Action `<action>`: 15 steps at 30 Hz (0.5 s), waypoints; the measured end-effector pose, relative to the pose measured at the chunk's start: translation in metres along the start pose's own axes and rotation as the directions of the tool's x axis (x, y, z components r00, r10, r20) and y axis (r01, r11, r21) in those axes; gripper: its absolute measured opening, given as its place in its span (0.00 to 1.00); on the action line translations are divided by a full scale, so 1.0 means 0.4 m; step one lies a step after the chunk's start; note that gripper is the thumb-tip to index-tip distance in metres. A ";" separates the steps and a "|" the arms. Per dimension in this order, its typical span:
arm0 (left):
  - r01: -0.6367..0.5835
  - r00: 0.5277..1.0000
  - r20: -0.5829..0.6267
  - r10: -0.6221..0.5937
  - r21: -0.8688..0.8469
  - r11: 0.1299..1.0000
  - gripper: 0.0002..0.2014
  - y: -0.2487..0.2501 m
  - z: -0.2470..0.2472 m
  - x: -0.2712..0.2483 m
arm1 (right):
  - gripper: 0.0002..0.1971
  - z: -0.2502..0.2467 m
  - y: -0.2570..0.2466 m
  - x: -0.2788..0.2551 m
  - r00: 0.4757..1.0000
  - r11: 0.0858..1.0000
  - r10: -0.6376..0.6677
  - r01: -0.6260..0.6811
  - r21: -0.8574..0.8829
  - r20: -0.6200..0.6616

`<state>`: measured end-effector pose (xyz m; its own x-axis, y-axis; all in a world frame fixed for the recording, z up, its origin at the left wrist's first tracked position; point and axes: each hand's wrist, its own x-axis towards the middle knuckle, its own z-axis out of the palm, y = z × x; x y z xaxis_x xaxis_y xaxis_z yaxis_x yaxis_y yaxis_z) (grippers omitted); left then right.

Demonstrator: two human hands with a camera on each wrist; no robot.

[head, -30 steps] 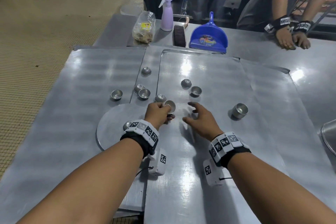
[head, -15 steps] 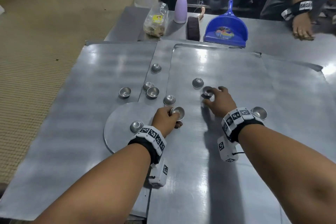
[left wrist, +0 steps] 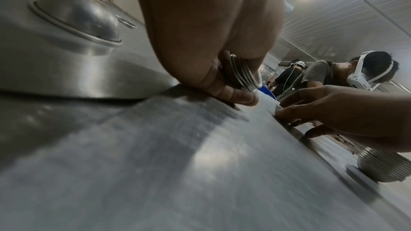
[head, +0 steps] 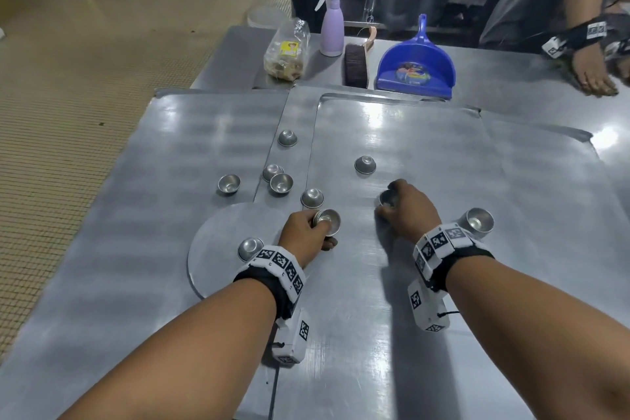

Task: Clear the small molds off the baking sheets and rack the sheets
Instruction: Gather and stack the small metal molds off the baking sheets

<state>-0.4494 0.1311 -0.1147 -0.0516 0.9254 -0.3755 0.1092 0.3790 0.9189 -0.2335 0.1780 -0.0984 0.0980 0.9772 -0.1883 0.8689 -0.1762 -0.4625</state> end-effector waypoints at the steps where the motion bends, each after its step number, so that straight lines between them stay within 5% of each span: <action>1: 0.002 1.000 0.003 -0.002 -0.002 1.000 0.08 0.000 -0.001 0.000 | 0.26 0.002 0.000 -0.009 1.000 1.000 0.006 -0.006 0.005 0.002; 6: 0.013 1.000 0.008 -0.013 0.002 1.000 0.08 0.011 -0.003 -0.003 | 0.18 0.014 -0.006 -0.064 0.999 1.000 0.026 -0.026 0.002 0.020; 15: 0.063 0.998 0.033 -0.061 -0.063 0.996 0.07 0.050 -0.013 0.006 | 0.26 0.044 -0.060 -0.171 0.996 0.977 -0.080 0.088 0.195 -0.049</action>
<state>-0.4526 0.1407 -0.0966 -0.0253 0.9001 -0.4351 0.0427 0.4358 0.8990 -0.2695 0.1133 -0.0898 0.0517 0.9928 -0.1081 0.7629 -0.1091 -0.6373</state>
